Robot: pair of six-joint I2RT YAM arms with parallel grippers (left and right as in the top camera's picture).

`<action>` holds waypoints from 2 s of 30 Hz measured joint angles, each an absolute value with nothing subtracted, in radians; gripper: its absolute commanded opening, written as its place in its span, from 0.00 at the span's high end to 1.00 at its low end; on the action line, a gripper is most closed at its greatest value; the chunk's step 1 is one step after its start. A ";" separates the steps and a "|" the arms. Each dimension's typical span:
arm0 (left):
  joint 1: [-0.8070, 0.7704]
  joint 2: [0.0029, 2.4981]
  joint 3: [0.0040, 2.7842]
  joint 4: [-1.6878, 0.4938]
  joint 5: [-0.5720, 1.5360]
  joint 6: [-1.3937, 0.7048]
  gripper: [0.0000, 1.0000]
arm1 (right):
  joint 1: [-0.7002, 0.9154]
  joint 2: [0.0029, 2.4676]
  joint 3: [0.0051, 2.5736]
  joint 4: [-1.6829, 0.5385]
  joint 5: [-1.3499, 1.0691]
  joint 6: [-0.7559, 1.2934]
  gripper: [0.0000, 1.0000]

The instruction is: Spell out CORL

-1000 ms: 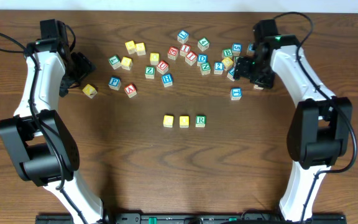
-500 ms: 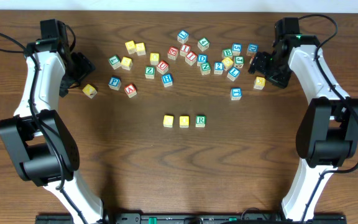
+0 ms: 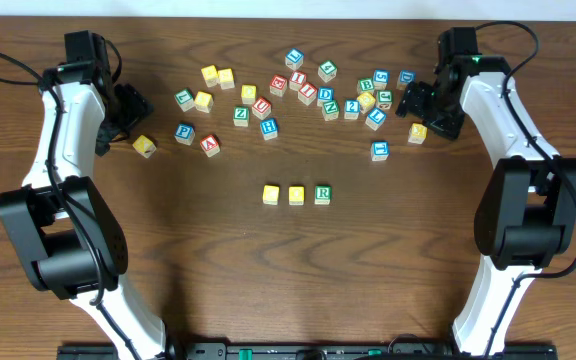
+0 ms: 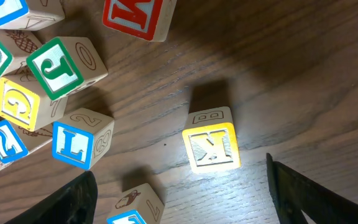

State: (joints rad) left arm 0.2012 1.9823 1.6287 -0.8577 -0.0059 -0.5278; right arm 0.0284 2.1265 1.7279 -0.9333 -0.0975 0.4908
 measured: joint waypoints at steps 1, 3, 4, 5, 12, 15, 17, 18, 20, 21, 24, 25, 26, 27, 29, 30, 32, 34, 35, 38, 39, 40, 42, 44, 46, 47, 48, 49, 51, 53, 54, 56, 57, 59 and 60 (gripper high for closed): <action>0.201 1.982 1.629 -0.858 -0.006 -0.528 0.13 | 0.028 2.127 1.728 -0.933 -0.098 0.491 0.16; 0.201 1.982 1.629 -0.858 -0.006 -0.528 0.13 | 0.028 2.127 1.728 -0.933 -0.097 0.491 0.16; 0.201 1.982 1.629 -0.858 -0.006 -0.528 0.13 | 0.028 2.127 1.728 -0.933 -0.097 0.491 0.16; 0.201 1.982 1.629 -0.858 -0.006 -0.528 0.13 | 0.028 2.127 1.728 -0.933 -0.097 0.491 0.16; 0.201 1.982 1.629 -0.858 -0.006 -0.528 0.13 | 0.028 2.127 1.728 -0.929 -0.097 0.491 0.16; 0.201 1.982 1.629 -0.858 -0.006 -0.528 0.13 | 0.028 2.127 1.728 -0.925 -0.098 0.491 0.17; 0.201 1.982 1.629 -0.858 -0.006 -0.528 0.13 | 0.028 2.127 1.728 -0.925 -0.097 0.491 0.16; 0.201 1.982 1.629 -0.858 -0.006 -0.528 0.13 | 0.028 2.127 1.728 -0.925 -0.097 0.491 0.16; 0.201 1.982 1.629 -0.858 -0.006 -0.528 0.13 | 0.028 2.127 1.728 -0.925 -0.097 0.491 0.16; 0.201 1.982 1.629 -0.858 -0.006 -0.528 0.13 | 0.028 2.127 1.728 -0.925 -0.097 0.491 0.16; 0.201 1.982 1.629 -0.858 -0.006 -0.528 0.13 | 0.028 2.127 1.728 -0.925 -0.097 0.491 0.16; 0.201 1.982 1.629 -0.858 -0.006 -0.528 0.13 | 0.028 2.127 1.728 -0.925 -0.098 0.491 0.16; 0.201 1.982 1.629 -0.858 -0.006 -0.528 0.13 | 0.028 2.127 1.728 -0.925 -0.097 0.491 0.16; 0.201 1.982 1.629 -0.858 -0.006 -0.528 0.13 | 0.028 2.127 1.728 -0.925 -0.097 0.491 0.17; 0.201 1.982 1.629 -0.858 -0.006 -0.528 0.13 | 0.028 2.127 1.728 -0.924 -0.098 0.491 0.17; 0.201 1.982 1.629 -0.858 -0.006 -0.528 0.13 | 0.028 2.127 1.728 -0.924 -0.099 0.491 0.17; 0.201 1.982 1.629 -0.858 -0.006 -0.528 0.13 | 0.028 2.127 1.728 -0.923 -0.102 0.491 0.17; 0.201 1.982 1.629 -0.858 -0.006 -0.528 0.12 | 0.028 2.127 1.728 -0.923 -0.105 0.491 0.17; 0.201 1.982 1.629 -0.858 -0.006 -0.528 0.13 | 0.028 2.127 1.728 -0.923 -0.107 0.491 0.17; 0.201 1.982 1.629 -0.858 -0.006 -0.528 0.13 | 0.028 2.127 1.728 -0.922 -0.128 0.491 0.17; 0.201 1.982 1.629 -0.858 -0.006 -0.528 0.13 | 0.028 2.127 1.728 -0.920 -0.147 0.491 0.17; 0.201 1.982 1.629 -0.858 -0.006 -0.528 0.13 | 0.028 2.127 1.728 -0.918 -0.155 0.491 0.17; 0.201 1.982 1.629 -0.858 -0.006 -0.528 0.13 | 0.028 2.127 1.728 -0.918 -0.184 0.491 0.17; 0.201 1.982 1.629 -0.858 -0.006 -0.528 0.13 | 0.028 2.127 1.728 -0.917 -0.194 0.491 0.17; 0.201 1.982 1.629 -0.858 -0.006 -0.528 0.13 | 0.028 2.127 1.728 -0.917 -0.200 0.491 0.17; 0.201 1.982 1.629 -0.858 -0.006 -0.528 0.13 | 0.028 2.127 1.728 -0.916 -0.203 0.491 0.17; 0.201 1.982 1.629 -0.858 -0.006 -0.528 0.13 | 0.028 2.127 1.728 -0.915 -0.205 0.491 0.17; 0.201 1.982 1.629 -0.858 -0.006 -0.528 0.13 | 0.028 2.127 1.728 -0.915 -0.207 0.491 0.16; 0.201 1.982 1.629 -0.858 -0.006 -0.528 0.13 | 0.028 2.127 1.728 -0.915 -0.208 0.491 0.17; 0.201 1.982 1.629 -0.858 -0.006 -0.528 0.13 | 0.028 2.127 1.728 -0.915 -0.210 0.491 0.16; 0.201 1.982 1.629 -0.858 -0.006 -0.528 0.13 | 0.028 2.127 1.728 -0.915 -0.210 0.491 0.16; 0.201 1.982 1.629 -0.858 -0.006 -0.528 0.13 | 0.028 2.127 1.728 -0.915 -0.210 0.491 0.16; 0.201 1.982 1.629 -0.858 -0.006 -0.528 0.13 | 0.028 2.127 1.728 -0.915 -0.210 0.491 0.16; 0.201 1.982 1.629 -0.858 -0.006 -0.528 0.13 | 0.028 2.127 1.728 -0.915 -0.210 0.491 0.16; 0.201 1.982 1.629 -0.858 -0.006 -0.528 0.13 | 0.028 2.127 1.728 -0.915 -0.210 0.491 0.16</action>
State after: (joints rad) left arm 0.2012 1.9823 1.6287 -0.8577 -0.0059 -0.5278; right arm 0.0284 2.1265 1.7279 -0.9146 -0.2100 0.4908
